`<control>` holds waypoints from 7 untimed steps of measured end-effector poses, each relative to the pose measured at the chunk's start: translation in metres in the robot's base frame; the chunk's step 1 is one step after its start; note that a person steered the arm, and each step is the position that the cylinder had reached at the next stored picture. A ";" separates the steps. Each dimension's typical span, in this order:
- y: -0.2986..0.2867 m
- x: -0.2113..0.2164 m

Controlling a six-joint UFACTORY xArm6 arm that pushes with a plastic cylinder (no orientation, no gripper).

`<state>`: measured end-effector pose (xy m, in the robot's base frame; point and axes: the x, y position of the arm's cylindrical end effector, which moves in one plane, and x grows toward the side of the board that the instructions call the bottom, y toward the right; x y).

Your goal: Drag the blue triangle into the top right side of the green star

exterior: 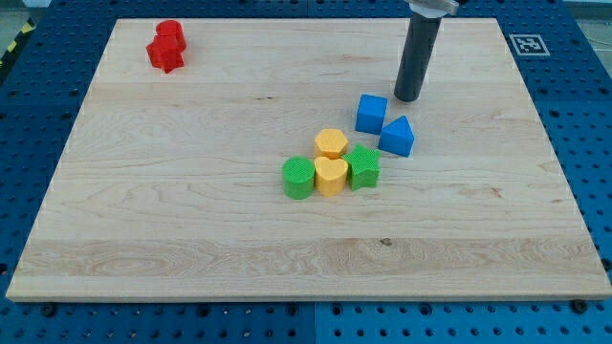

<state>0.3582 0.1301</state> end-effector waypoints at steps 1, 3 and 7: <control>0.000 0.000; 0.035 0.017; 0.037 0.036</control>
<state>0.3940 0.1674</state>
